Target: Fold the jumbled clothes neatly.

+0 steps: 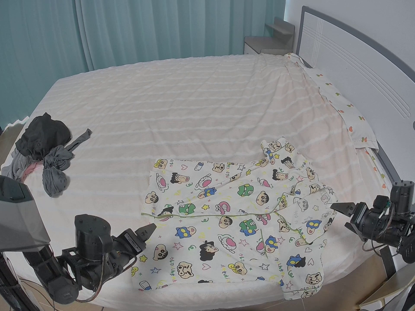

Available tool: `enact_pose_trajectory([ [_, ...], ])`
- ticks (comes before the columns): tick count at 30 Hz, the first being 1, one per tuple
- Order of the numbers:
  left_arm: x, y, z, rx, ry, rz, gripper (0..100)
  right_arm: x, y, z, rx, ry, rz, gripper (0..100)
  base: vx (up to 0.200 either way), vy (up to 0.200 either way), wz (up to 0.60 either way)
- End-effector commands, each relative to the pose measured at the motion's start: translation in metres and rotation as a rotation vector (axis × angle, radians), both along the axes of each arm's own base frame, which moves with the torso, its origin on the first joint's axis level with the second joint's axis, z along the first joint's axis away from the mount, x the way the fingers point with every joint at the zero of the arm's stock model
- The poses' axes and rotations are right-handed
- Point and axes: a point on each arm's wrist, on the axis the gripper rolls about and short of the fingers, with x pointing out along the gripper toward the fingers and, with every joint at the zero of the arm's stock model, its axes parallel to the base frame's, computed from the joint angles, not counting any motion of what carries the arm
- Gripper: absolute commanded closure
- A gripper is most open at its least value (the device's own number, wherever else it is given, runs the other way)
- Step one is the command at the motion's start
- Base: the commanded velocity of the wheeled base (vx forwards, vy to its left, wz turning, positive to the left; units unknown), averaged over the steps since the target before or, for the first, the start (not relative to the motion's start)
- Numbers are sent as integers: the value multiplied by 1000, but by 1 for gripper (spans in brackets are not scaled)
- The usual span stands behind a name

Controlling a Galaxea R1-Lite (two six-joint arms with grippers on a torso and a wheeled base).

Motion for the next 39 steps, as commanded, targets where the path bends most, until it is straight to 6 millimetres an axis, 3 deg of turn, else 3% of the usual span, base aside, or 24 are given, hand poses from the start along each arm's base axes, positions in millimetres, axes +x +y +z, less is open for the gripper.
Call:
enact_pose_trajectory([
  [1,38,-1,-4,110,-8,-15,0,-42,2,11,63,-62,13,0,0,0,0],
  [9,32,4,-7,134,148,-81,0,-47,1,-8,-1,52,66,0,0,0,0],
  [14,1,18,3,129,270,-150,0,-51,1,-25,-111,179,183,0,0,0,0],
  [16,1,18,3,129,270,-150,0,-51,1,-25,-111,179,183,0,0,0,0],
  [17,-21,24,9,123,346,-204,0,-54,1,-25,-93,190,207,0,0,0,0],
  [22,-39,32,1,140,438,-228,0,-59,2,-29,-93,243,227,0,0,0,0],
  [27,-45,33,-1,122,408,-239,0,-63,4,-25,-85,227,239,0,0,0,0],
  [39,-41,14,-25,87,505,-200,0,-67,5,-28,-93,273,261,0,-200,0,0],
])
